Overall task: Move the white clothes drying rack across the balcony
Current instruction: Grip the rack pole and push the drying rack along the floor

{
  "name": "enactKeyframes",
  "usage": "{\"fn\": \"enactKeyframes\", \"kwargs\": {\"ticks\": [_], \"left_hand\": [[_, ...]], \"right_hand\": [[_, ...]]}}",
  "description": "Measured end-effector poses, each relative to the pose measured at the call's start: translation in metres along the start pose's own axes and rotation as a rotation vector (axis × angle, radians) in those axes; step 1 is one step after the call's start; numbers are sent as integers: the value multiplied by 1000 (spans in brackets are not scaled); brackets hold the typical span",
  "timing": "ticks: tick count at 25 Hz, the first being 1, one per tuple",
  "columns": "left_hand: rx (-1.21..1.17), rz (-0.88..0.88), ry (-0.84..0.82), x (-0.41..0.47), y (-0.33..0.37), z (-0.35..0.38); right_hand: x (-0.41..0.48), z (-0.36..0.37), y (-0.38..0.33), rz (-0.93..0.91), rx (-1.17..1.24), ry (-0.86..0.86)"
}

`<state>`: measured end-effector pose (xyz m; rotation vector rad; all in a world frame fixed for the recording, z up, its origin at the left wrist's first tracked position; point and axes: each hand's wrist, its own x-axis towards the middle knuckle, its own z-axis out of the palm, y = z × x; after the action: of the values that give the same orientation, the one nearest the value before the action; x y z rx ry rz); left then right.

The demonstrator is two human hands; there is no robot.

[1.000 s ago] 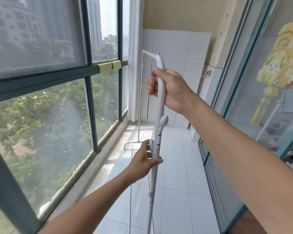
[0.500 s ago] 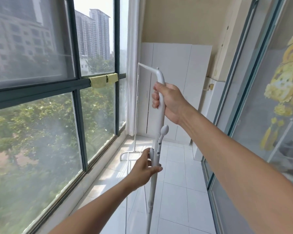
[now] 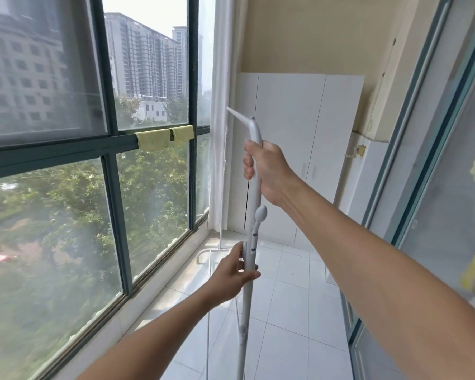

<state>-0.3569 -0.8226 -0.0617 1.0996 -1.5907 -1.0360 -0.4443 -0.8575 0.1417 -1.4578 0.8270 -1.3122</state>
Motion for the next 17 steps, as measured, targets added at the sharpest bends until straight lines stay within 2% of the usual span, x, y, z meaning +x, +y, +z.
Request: {"fn": "enactKeyframes", "kwargs": {"ticks": [11,17], "left_hand": [[-20,23,-26,183,-49,-33],[-31,-24,-19,263,-68,-49]], "right_hand": [[178,-38,57,4,-10,7],[261,-49,84,12,12,7]]}}
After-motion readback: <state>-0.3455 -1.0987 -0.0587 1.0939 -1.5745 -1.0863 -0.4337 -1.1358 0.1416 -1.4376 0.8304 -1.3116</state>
